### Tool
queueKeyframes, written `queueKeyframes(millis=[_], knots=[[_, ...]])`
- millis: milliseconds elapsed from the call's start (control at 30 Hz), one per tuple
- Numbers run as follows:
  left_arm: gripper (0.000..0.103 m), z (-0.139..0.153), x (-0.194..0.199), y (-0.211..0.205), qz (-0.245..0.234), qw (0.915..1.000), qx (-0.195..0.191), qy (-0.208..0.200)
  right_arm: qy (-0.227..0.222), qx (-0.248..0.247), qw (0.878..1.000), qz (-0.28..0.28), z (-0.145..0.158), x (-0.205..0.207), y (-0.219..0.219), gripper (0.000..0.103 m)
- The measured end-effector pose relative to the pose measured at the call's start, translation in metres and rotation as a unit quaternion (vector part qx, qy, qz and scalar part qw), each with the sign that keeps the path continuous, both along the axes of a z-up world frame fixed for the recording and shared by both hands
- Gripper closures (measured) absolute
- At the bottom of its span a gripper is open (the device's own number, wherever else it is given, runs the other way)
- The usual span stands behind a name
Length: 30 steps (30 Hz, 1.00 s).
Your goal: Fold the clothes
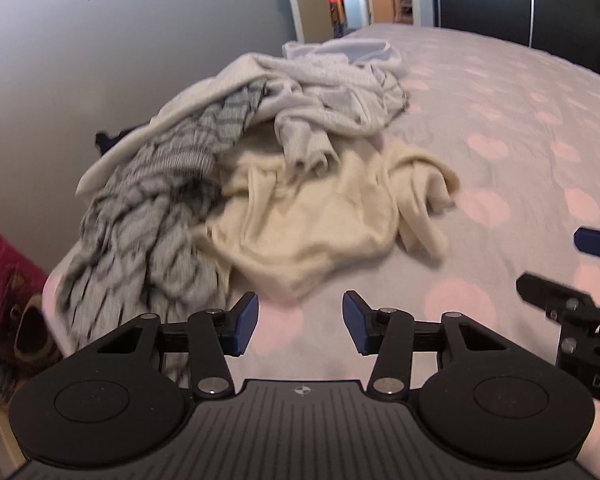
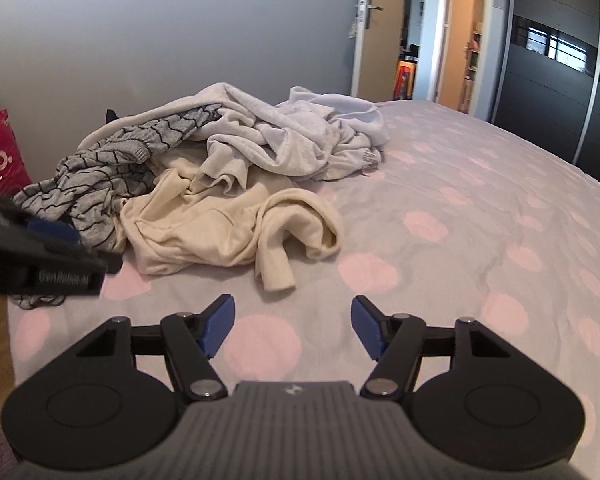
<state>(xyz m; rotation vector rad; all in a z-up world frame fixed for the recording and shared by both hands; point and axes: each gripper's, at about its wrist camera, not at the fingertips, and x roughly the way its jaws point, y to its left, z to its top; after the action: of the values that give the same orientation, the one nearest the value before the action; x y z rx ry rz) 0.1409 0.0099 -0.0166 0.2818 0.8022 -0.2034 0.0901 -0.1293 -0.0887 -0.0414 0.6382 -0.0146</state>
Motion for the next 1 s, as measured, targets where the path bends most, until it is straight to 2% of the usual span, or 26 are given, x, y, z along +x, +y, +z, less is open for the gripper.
queueKeyframes(millis=[100, 233, 267, 300, 333, 500, 567, 600, 667, 700, 800, 1000], knots=[[0.059, -0.005, 0.03, 0.007, -0.002, 0.9997, -0.022, -0.008, 0.005, -0.002, 1.0, 0.013, -0.006, 0.026, 0.002, 0.036], [0.059, -0.021, 0.064, 0.014, -0.001, 0.9994, -0.022, -0.027, 0.015, -0.013, 0.999, 0.029, -0.021, 0.061, 0.006, 0.036], [0.06, -0.025, 0.072, 0.015, -0.001, 0.9993, -0.022, -0.031, 0.019, -0.017, 0.999, 0.032, -0.026, 0.069, 0.006, 0.036], [0.066, -0.03, 0.08, 0.018, 0.004, 0.9993, -0.017, -0.034, 0.022, -0.02, 0.999, 0.035, -0.031, 0.077, 0.006, 0.036], [0.071, -0.036, 0.087, 0.02, 0.009, 0.9994, -0.015, -0.029, 0.026, -0.022, 0.999, 0.036, -0.037, 0.085, 0.006, 0.037], [0.073, -0.056, 0.114, 0.029, 0.037, 0.9988, -0.03, -0.008, 0.042, -0.018, 0.998, 0.038, -0.058, 0.125, 0.006, 0.04], [0.074, -0.061, 0.118, 0.027, 0.034, 0.9991, -0.023, -0.005, 0.044, -0.014, 0.998, 0.035, -0.062, 0.138, 0.007, 0.045], [0.076, -0.063, 0.121, 0.026, 0.032, 0.9993, -0.02, -0.004, 0.048, -0.012, 0.998, 0.033, -0.063, 0.143, 0.008, 0.052], [0.09, -0.065, 0.125, 0.023, 0.036, 0.9992, -0.013, 0.001, 0.057, -0.009, 0.998, 0.028, -0.064, 0.153, 0.008, 0.073], [0.096, -0.065, 0.127, 0.022, 0.04, 0.9991, -0.012, 0.004, 0.069, -0.007, 0.997, 0.024, -0.063, 0.156, 0.008, 0.09], [0.099, -0.055, 0.123, 0.02, 0.034, 0.999, -0.026, 0.011, 0.065, -0.033, 0.997, -0.012, -0.055, 0.148, 0.004, 0.093], [0.1, -0.025, 0.081, -0.004, -0.028, 0.999, -0.024, -0.024, 0.038, -0.065, 0.994, -0.08, -0.017, 0.094, -0.028, 0.095]])
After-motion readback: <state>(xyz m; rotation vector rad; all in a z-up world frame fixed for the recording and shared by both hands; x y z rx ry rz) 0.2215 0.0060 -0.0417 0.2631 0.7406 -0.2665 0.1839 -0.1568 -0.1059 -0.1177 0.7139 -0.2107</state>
